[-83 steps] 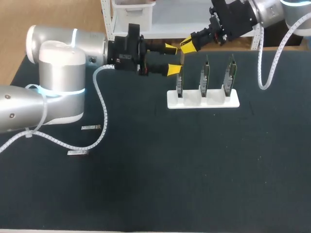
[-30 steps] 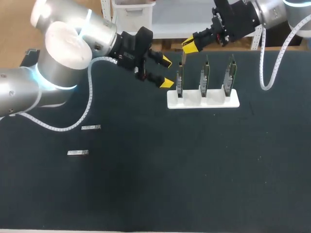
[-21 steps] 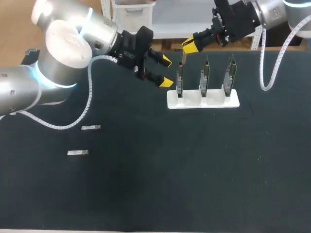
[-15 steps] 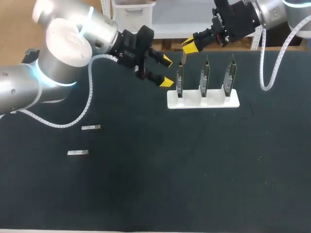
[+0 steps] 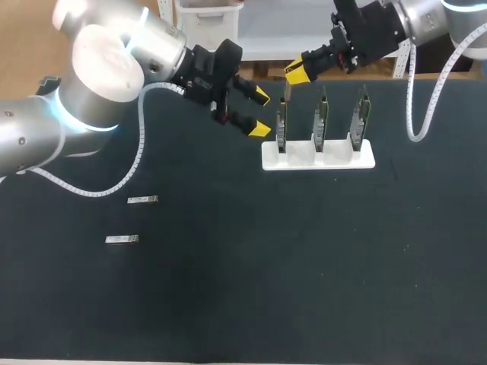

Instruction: Pick up the optical module with the left hand, and insert it into the network port with the right hand.

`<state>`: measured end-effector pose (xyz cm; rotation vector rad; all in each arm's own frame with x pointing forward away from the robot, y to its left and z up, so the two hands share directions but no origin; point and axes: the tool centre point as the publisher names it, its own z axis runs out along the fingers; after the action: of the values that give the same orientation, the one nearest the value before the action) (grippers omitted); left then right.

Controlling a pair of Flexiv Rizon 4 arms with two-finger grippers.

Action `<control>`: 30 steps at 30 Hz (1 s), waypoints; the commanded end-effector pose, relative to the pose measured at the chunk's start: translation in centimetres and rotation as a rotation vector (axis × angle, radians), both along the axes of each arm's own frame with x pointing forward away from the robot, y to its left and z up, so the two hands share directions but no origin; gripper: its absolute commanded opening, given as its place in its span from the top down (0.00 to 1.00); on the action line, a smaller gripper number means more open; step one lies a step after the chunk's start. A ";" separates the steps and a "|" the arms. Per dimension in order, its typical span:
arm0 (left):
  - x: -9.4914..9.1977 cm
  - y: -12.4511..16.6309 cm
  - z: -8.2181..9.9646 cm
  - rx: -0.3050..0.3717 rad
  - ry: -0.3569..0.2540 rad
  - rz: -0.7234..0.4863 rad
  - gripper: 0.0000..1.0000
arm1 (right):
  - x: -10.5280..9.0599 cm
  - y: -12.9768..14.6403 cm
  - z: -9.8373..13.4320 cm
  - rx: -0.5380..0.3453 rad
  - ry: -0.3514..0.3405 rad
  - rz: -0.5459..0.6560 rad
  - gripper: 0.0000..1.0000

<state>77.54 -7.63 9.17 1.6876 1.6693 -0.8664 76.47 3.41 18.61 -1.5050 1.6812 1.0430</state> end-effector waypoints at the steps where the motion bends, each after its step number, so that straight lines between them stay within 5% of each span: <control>1: 0.0 -0.1 0.0 0.004 0.001 -0.001 0.00 | -0.1 0.1 0.0 -0.001 -0.004 -0.003 1.00; 30: -0.5 -0.4 -0.5 0.019 0.002 -0.008 0.00 | -0.2 0.2 0.3 -0.036 -0.038 -0.005 1.00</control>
<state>77.04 -7.98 8.71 1.7072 1.6737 -0.8614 76.41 3.51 18.68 -1.5305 1.6808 0.9929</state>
